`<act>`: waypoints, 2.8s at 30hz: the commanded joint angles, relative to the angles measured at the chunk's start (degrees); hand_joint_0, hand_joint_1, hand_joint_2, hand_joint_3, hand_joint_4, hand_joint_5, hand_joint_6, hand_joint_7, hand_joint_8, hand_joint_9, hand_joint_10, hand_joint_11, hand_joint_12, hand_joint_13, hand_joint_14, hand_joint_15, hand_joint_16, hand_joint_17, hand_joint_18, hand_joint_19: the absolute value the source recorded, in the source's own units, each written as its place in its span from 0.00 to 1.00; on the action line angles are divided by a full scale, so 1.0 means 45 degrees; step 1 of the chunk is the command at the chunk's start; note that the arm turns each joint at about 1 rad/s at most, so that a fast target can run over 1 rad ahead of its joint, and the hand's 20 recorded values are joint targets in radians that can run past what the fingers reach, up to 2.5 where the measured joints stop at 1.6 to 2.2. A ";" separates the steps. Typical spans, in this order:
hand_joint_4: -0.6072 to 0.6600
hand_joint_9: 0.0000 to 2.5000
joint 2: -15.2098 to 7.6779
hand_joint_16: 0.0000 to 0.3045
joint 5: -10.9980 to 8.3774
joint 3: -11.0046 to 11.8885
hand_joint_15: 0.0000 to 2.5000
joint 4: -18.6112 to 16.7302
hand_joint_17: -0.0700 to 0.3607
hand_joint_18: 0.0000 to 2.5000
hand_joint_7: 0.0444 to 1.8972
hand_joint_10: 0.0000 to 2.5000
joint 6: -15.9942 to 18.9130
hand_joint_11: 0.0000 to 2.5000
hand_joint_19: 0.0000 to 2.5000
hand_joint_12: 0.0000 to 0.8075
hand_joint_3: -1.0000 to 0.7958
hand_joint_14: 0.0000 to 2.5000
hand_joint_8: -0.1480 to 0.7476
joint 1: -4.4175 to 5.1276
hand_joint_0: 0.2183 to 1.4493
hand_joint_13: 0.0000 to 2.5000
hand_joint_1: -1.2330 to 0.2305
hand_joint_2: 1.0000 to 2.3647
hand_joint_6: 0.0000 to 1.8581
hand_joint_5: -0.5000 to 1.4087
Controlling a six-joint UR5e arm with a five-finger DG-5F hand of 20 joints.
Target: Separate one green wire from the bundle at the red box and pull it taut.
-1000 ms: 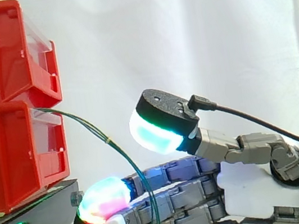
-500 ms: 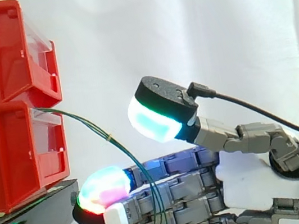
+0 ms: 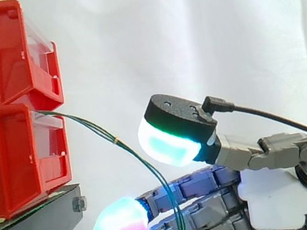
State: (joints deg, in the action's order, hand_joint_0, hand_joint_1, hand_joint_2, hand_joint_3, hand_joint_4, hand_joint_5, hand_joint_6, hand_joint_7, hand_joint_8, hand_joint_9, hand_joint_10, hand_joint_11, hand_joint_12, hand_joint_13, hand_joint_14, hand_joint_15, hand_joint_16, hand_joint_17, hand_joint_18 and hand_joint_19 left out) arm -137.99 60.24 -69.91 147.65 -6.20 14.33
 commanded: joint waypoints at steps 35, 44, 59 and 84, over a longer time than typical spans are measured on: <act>0.59 0.36 0.0138 0.17 0.0070 0.0809 0.18 0.0626 0.43 0.22 0.68 0.01 0.0596 0.13 0.23 0.38 0.34 0.01 0.43 -0.0196 0.32 0.30 0.44 0.01 0.27 0.23; 0.59 0.36 0.0118 0.17 0.0089 0.0809 0.18 0.0860 0.43 0.22 0.69 0.01 0.0479 0.14 0.23 0.39 0.33 0.01 0.43 -0.0352 0.31 0.30 0.45 0.01 0.27 0.23; 0.58 0.34 0.0138 0.17 0.0031 0.0829 0.19 0.0821 0.44 0.23 0.49 0.01 -0.0126 0.17 0.25 0.39 0.36 0.01 0.44 -0.0177 0.31 0.30 0.37 0.01 0.41 0.19; 0.59 0.35 0.0138 0.17 0.0050 0.0829 0.20 -0.0331 0.44 0.23 0.48 0.01 -0.0361 0.19 0.25 0.40 0.38 0.01 0.44 -0.0157 0.30 0.31 0.37 0.01 0.45 0.18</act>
State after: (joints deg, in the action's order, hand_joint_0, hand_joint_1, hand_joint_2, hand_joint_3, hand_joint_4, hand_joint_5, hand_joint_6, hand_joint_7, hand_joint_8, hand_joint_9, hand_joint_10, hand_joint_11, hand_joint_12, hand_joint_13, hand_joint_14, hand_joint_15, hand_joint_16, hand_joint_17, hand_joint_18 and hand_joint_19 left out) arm -137.38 60.38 -66.18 145.83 -8.43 13.70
